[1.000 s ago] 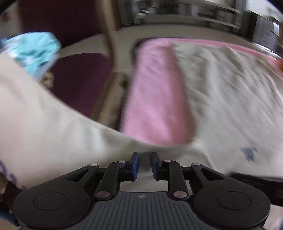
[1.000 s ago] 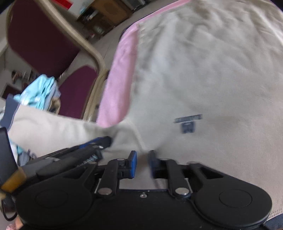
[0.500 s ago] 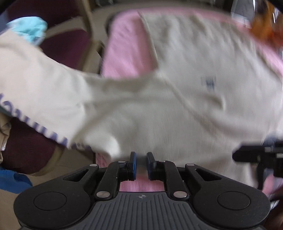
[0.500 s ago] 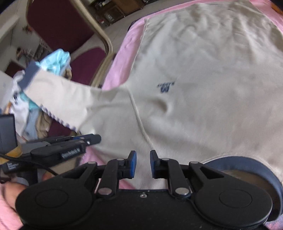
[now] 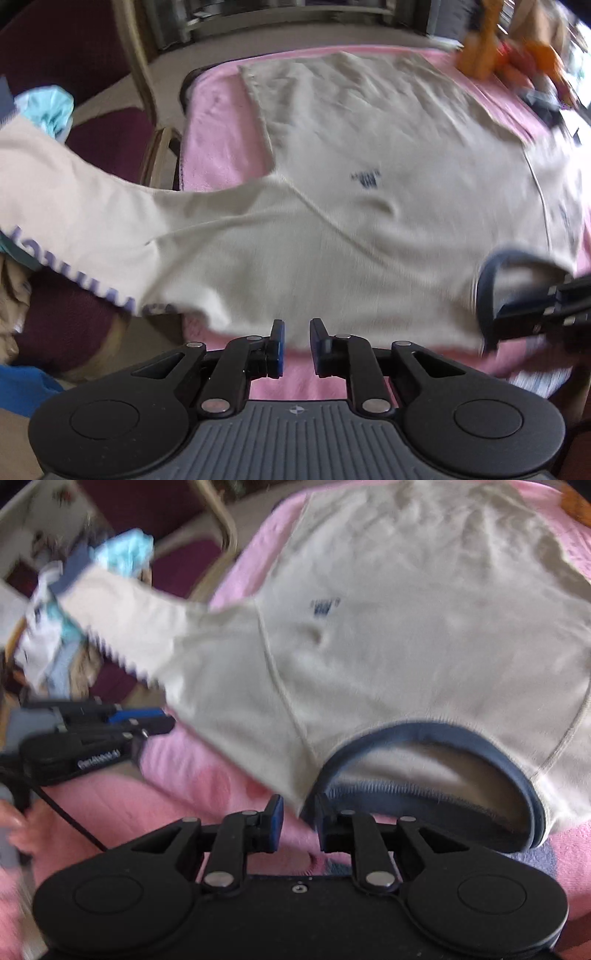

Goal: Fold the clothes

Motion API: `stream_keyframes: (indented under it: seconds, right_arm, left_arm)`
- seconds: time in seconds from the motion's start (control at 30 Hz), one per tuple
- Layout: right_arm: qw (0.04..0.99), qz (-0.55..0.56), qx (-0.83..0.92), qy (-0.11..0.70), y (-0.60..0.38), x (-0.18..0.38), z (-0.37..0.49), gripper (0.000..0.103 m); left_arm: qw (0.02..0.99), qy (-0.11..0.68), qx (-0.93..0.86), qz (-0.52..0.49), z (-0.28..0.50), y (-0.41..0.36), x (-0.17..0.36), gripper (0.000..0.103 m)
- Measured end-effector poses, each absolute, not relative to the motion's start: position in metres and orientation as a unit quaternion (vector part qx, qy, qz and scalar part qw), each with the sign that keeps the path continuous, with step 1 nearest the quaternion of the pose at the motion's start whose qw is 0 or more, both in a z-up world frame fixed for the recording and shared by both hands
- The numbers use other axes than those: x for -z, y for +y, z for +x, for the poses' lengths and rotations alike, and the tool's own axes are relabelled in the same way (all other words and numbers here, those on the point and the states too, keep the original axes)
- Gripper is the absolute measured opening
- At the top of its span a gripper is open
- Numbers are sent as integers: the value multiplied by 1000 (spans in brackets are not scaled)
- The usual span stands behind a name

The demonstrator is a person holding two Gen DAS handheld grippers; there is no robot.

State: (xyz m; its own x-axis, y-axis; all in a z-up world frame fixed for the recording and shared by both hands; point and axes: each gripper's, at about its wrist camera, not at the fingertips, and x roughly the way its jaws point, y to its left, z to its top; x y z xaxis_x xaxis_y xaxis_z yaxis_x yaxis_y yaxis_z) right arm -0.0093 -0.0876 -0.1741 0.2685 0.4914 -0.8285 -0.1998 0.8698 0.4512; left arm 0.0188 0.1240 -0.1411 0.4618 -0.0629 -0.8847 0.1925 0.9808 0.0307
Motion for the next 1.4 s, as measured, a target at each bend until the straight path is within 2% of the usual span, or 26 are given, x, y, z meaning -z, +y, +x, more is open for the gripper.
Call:
stream_keyframes:
  seconds: [0.13,0.37,0.47,0.67,0.8,0.9,1.0,1.13,1.23,1.4]
  right_arm:
    - [797,178,-208,538,-90,179,4,18]
    - [771,162,-223,574,-86,196,2,17]
    - [761,161,-232,584,-99,180,-9,18]
    - [803,243,-237,491,-168,113,-17,22]
    - [855,256,-208,400,-217,65,-14,24]
    - [880,258,-181,354,-250,52,-2,25]
    - [901,250,-142,326,-279,60,16,25]
    - [885,262,-75,378,-317,82,28,25]
    - [884,266,-58,381,-345,92,17,25]
    - [863,280,-33,419,-378,140,29,24]
  left_arm:
    - [847,526,77,24,31,95,165,15]
    - [834,534,68,121,-9,57,167,16]
    - [837,531,75,104,-25,63,156,18]
    - [880,468,71,40,-25,68,106,18]
    - [910,406,79,24,-9,57,71,18]
    - [925,371,81,18,6,40,58,18]
    - [922,375,93,17,23,15,66,18]
    - [901,405,151,50,16,-26,83,18]
    - [882,423,199,63,8,-56,96,18]
    - [853,464,224,78,11,-111,142,17]
